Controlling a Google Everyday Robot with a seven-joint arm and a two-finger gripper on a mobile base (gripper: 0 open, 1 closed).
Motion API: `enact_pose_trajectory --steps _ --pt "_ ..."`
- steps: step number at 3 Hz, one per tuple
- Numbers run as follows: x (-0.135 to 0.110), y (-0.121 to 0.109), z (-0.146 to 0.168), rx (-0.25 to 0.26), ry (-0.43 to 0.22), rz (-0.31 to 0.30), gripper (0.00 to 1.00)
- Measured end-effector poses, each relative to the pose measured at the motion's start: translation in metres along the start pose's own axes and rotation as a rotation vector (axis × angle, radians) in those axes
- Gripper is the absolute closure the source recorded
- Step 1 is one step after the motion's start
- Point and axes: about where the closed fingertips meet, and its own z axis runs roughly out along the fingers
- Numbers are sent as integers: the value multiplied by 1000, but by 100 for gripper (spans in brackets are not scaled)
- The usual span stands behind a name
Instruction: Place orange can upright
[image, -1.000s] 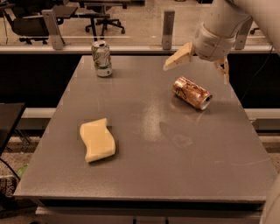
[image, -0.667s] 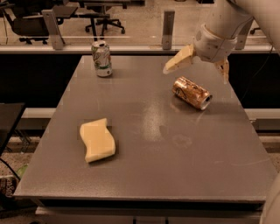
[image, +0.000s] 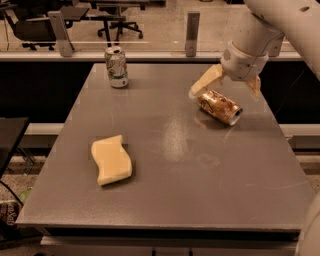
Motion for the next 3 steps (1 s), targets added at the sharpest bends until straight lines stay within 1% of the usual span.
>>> enact_pose_trajectory --steps 1,3 --pt "-1 5 9 -26 -22 -57 0" --pt "-6 2 23 -62 -75 -207 0"
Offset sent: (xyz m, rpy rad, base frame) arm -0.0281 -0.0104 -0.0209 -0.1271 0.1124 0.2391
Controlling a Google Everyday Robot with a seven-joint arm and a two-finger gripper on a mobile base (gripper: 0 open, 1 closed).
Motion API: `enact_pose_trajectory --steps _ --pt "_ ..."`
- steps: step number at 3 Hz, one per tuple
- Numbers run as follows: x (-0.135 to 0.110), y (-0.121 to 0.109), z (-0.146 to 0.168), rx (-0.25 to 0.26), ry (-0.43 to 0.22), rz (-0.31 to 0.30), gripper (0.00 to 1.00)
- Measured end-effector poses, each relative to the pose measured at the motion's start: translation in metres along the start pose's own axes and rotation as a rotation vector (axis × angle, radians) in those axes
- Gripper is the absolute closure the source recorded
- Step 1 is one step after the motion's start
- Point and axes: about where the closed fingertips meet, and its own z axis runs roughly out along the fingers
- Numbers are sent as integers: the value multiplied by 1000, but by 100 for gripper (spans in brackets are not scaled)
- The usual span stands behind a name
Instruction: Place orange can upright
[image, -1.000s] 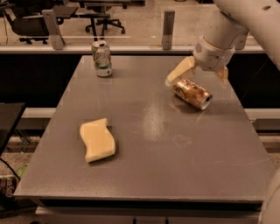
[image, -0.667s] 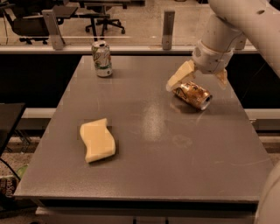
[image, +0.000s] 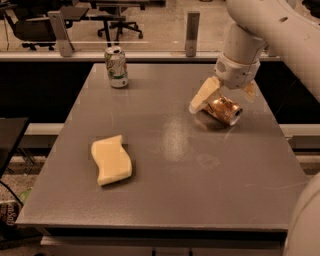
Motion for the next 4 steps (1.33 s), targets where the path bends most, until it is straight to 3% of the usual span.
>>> enact_pose_trajectory --steps 1,2,3,4 --pt "0 1 10 -9 -25 -50 0" --pt "-1 3 14 -12 -42 -73 15" --pt "-3 2 8 -17 -38 -81 47" --pt "-5 -2 -1 -14 -32 -82 70"
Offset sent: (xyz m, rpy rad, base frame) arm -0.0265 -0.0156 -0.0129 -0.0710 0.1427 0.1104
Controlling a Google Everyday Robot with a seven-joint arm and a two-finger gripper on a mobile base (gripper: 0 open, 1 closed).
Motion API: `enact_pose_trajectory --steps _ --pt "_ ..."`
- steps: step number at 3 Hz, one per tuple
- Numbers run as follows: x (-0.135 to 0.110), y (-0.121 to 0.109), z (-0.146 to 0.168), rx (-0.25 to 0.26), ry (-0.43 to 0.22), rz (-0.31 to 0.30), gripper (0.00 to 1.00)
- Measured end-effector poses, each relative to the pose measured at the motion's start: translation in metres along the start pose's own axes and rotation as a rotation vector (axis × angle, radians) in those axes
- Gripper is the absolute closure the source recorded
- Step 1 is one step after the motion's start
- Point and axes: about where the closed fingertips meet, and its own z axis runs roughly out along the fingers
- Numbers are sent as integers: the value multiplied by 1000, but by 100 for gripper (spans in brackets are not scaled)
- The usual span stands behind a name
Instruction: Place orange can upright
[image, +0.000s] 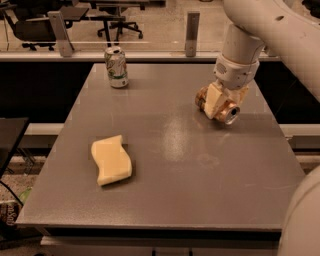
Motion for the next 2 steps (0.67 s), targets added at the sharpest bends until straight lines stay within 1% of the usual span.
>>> enact_pose_trajectory --steps 1,2 --pt "1 -19 -19 39 40 35 93" --pt "7 -38 -37 96 62 138 100"
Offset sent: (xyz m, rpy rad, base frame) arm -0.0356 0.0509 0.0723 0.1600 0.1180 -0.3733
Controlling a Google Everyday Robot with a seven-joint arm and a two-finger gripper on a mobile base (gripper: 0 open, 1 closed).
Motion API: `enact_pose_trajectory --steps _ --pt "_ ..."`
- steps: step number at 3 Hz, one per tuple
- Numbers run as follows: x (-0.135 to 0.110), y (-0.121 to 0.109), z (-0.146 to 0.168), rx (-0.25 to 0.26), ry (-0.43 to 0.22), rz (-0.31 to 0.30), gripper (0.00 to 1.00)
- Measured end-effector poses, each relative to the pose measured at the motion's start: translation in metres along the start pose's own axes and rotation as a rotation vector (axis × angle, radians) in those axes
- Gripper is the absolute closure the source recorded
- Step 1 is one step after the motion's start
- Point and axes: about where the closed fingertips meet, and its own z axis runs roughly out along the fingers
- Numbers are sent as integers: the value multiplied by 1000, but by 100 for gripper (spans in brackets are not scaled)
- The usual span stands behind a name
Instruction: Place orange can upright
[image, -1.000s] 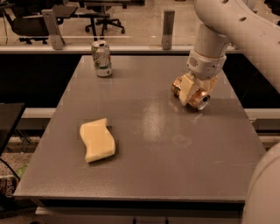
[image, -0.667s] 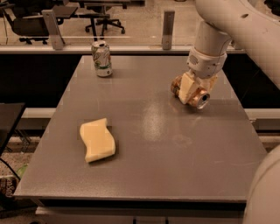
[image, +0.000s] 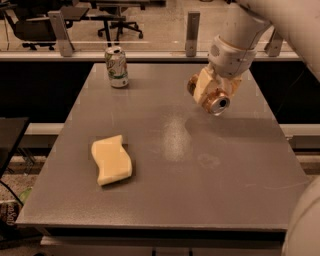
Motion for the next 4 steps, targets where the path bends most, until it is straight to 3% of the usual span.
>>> enact_pose_trajectory --steps 2,4 --pt "6 -21 -25 128 35 354 100" --pt "12 -34 -36 247 47 642 100"
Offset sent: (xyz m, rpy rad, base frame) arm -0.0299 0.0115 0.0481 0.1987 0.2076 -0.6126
